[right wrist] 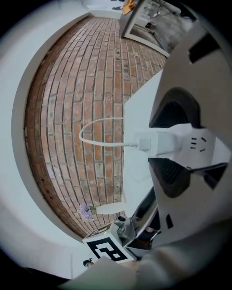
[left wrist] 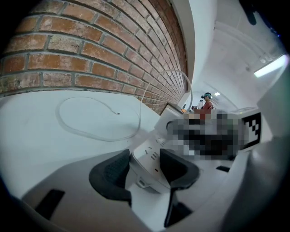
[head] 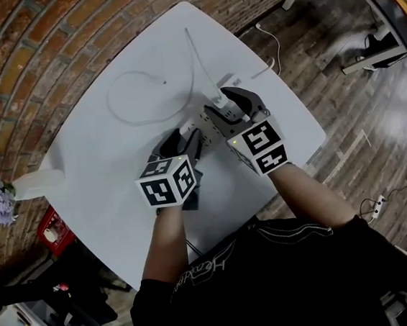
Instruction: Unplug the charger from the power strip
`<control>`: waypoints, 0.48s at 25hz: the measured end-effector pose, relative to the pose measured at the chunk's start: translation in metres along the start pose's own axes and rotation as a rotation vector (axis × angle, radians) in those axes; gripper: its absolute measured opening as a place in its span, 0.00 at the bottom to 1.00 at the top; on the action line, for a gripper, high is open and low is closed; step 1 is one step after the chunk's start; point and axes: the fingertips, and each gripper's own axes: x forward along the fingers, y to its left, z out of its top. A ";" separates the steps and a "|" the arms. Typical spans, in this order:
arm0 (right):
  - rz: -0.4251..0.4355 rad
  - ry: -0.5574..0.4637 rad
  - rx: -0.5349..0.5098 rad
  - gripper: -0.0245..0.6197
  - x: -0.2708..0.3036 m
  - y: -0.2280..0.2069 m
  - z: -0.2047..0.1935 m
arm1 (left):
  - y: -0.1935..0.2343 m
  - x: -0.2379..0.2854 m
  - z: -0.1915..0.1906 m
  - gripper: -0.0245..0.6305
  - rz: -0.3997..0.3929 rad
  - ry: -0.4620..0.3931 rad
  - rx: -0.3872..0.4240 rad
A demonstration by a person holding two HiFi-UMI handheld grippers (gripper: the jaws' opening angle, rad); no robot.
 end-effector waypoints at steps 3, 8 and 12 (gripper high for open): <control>-0.004 0.026 0.000 0.29 0.004 0.002 -0.002 | 0.000 0.000 0.000 0.36 0.001 0.000 0.001; -0.034 0.043 0.012 0.22 0.008 -0.002 -0.001 | -0.001 0.000 0.000 0.36 0.002 -0.001 0.004; -0.041 0.051 0.012 0.22 0.009 -0.004 -0.002 | -0.001 0.001 0.000 0.36 0.003 -0.001 0.005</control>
